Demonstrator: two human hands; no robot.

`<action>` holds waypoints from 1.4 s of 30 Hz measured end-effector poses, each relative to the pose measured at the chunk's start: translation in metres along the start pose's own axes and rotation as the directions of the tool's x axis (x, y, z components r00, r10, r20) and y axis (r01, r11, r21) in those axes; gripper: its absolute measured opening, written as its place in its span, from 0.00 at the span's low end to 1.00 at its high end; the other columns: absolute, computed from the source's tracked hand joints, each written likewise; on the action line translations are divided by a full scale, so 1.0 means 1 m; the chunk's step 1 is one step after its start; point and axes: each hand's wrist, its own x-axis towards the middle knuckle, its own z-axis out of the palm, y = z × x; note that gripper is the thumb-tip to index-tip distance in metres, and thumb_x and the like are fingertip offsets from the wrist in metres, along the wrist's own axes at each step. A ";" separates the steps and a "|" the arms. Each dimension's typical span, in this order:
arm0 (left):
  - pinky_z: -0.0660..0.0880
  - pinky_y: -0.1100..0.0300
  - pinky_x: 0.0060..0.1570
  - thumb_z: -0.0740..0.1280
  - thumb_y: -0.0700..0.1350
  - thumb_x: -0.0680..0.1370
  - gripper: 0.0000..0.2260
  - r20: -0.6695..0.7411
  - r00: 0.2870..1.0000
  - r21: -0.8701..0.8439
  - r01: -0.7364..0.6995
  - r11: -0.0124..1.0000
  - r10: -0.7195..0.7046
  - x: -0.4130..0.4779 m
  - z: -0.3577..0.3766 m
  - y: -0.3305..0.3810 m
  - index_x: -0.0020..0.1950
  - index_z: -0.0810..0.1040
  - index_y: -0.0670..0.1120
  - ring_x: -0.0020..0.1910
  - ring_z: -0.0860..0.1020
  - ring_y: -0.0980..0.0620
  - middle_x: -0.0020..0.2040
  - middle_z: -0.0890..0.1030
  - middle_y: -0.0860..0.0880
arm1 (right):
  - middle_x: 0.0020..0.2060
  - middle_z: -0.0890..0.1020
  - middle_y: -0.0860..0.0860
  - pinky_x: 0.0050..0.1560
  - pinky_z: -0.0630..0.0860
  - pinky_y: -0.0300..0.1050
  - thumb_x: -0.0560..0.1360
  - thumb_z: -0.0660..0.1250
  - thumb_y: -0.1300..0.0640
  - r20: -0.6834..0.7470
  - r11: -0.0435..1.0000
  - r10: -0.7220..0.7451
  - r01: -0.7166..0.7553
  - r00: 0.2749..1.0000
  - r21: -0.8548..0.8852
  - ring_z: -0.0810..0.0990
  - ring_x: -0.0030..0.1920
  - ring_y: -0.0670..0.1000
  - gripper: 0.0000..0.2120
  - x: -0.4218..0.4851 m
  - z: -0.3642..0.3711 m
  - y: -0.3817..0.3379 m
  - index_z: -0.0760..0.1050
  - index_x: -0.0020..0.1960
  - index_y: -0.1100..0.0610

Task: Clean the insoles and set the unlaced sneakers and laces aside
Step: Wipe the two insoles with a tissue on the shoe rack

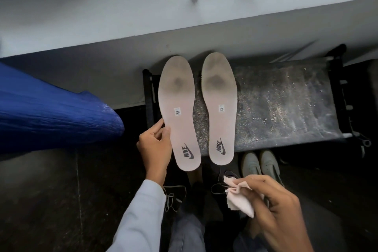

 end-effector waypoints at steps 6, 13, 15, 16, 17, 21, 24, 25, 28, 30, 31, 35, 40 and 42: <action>0.81 0.60 0.48 0.68 0.42 0.78 0.15 -0.022 0.993 0.213 -0.105 0.971 0.112 -0.012 0.005 -0.001 0.64 0.80 0.48 0.43 0.83 0.57 0.45 0.87 0.52 | 0.41 0.85 0.47 0.45 0.72 0.26 0.69 0.71 0.60 -0.061 0.998 0.056 -0.057 0.997 -0.005 0.83 0.45 0.41 0.04 -0.019 -0.011 0.016 0.85 0.40 0.54; 0.72 0.67 0.47 0.70 0.45 0.77 0.16 -0.051 0.957 0.322 -0.254 0.912 0.284 -0.048 -0.012 0.006 0.64 0.80 0.45 0.41 0.81 0.54 0.52 0.85 0.46 | 0.46 0.85 0.44 0.45 0.77 0.34 0.74 0.71 0.59 -0.106 0.962 0.263 -0.253 0.959 0.101 0.83 0.47 0.44 0.08 -0.033 -0.032 0.012 0.85 0.47 0.48; 0.74 0.71 0.45 0.71 0.44 0.77 0.11 0.067 0.962 0.215 -0.273 0.938 0.265 -0.077 -0.010 0.012 0.59 0.83 0.47 0.42 0.82 0.58 0.51 0.86 0.49 | 0.44 0.86 0.45 0.43 0.77 0.32 0.76 0.70 0.58 -0.150 0.920 0.351 -0.311 0.924 0.238 0.84 0.45 0.44 0.07 -0.037 -0.041 0.007 0.84 0.49 0.49; 0.75 0.72 0.46 0.71 0.43 0.76 0.09 0.169 0.956 0.137 -0.262 0.955 0.238 -0.097 -0.006 0.016 0.56 0.84 0.49 0.43 0.83 0.59 0.50 0.86 0.51 | 0.43 0.86 0.46 0.42 0.76 0.32 0.76 0.69 0.58 -0.170 0.897 0.381 -0.319 0.909 0.305 0.84 0.44 0.44 0.06 -0.039 -0.046 0.003 0.84 0.50 0.49; 0.77 0.69 0.48 0.72 0.43 0.76 0.08 0.282 0.938 0.058 -0.226 0.972 0.201 -0.118 -0.002 0.021 0.54 0.85 0.50 0.45 0.84 0.58 0.49 0.87 0.52 | 0.43 0.86 0.47 0.42 0.76 0.32 0.76 0.69 0.57 -0.186 0.876 0.404 -0.320 0.895 0.362 0.84 0.44 0.45 0.06 -0.041 -0.052 -0.002 0.83 0.50 0.50; 0.82 0.59 0.45 0.70 0.44 0.76 0.09 0.619 0.779 -0.104 -0.050 0.993 0.103 -0.210 0.024 0.042 0.55 0.83 0.51 0.48 0.85 0.53 0.48 0.87 0.51 | 0.46 0.87 0.52 0.51 0.80 0.48 0.77 0.68 0.58 -0.217 0.804 0.456 -0.295 0.863 0.516 0.85 0.49 0.52 0.06 -0.057 -0.079 -0.009 0.82 0.53 0.54; 0.82 0.54 0.50 0.72 0.49 0.75 0.09 0.682 0.721 -0.127 -0.047 0.991 0.122 -0.267 0.047 0.051 0.55 0.84 0.52 0.50 0.85 0.54 0.48 0.87 0.52 | 0.47 0.86 0.53 0.53 0.81 0.52 0.78 0.67 0.59 -0.215 0.773 0.469 -0.280 0.857 0.570 0.85 0.50 0.53 0.07 -0.070 -0.112 -0.003 0.81 0.54 0.54; 0.82 0.53 0.51 0.73 0.49 0.74 0.09 0.671 0.726 -0.129 -0.081 0.988 0.147 -0.282 0.057 0.052 0.54 0.84 0.52 0.49 0.85 0.54 0.48 0.87 0.53 | 0.47 0.86 0.52 0.52 0.81 0.52 0.78 0.67 0.59 -0.211 0.772 0.465 -0.277 0.860 0.573 0.85 0.50 0.52 0.07 -0.076 -0.126 0.002 0.81 0.54 0.54; 0.82 0.51 0.52 0.74 0.43 0.74 0.08 0.602 0.770 -0.118 -0.179 0.977 0.213 -0.321 0.090 0.045 0.52 0.84 0.51 0.48 0.85 0.54 0.47 0.87 0.52 | 0.47 0.86 0.50 0.52 0.81 0.49 0.78 0.68 0.59 -0.199 0.781 0.449 -0.275 0.871 0.560 0.85 0.50 0.50 0.07 -0.090 -0.170 0.024 0.80 0.55 0.53; 0.82 0.51 0.52 0.73 0.40 0.75 0.08 0.556 0.798 -0.114 -0.201 0.973 0.230 -0.348 0.117 0.039 0.50 0.85 0.51 0.47 0.85 0.54 0.46 0.87 0.52 | 0.47 0.86 0.49 0.52 0.81 0.50 0.77 0.69 0.57 -0.186 0.794 0.430 -0.272 0.884 0.544 0.85 0.49 0.49 0.07 -0.098 -0.206 0.045 0.81 0.54 0.51; 0.81 0.51 0.52 0.73 0.39 0.75 0.08 0.534 0.811 -0.111 -0.212 0.971 0.238 -0.365 0.131 0.036 0.50 0.85 0.51 0.46 0.85 0.54 0.45 0.87 0.52 | 0.47 0.86 0.49 0.52 0.81 0.50 0.77 0.69 0.56 -0.170 0.805 0.411 -0.270 0.896 0.528 0.85 0.49 0.48 0.07 -0.102 -0.225 0.056 0.81 0.54 0.51; 0.81 0.50 0.52 0.73 0.40 0.75 0.05 0.467 0.855 -0.108 -0.198 0.974 0.226 -0.420 0.194 0.027 0.48 0.85 0.49 0.45 0.85 0.55 0.43 0.87 0.51 | 0.46 0.86 0.44 0.51 0.81 0.46 0.76 0.70 0.52 -0.149 0.879 0.331 -0.247 0.932 0.408 0.84 0.48 0.44 0.05 -0.112 -0.294 0.095 0.82 0.51 0.46; 0.81 0.48 0.54 0.72 0.39 0.75 0.05 0.426 0.880 -0.166 -0.154 0.974 0.212 -0.464 0.281 0.033 0.48 0.84 0.46 0.47 0.85 0.50 0.44 0.87 0.49 | 0.43 0.85 0.43 0.54 0.80 0.47 0.73 0.73 0.52 -0.251 0.931 0.307 -0.234 0.918 0.281 0.82 0.48 0.43 0.04 -0.089 -0.374 0.138 0.81 0.47 0.46; 0.81 0.48 0.53 0.71 0.39 0.75 0.04 0.429 0.882 -0.172 -0.133 0.976 0.196 -0.472 0.313 0.041 0.48 0.84 0.47 0.47 0.85 0.50 0.44 0.87 0.49 | 0.43 0.83 0.42 0.54 0.79 0.46 0.73 0.73 0.53 -0.281 0.937 0.306 -0.236 0.909 0.257 0.82 0.48 0.45 0.05 -0.072 -0.398 0.147 0.80 0.48 0.46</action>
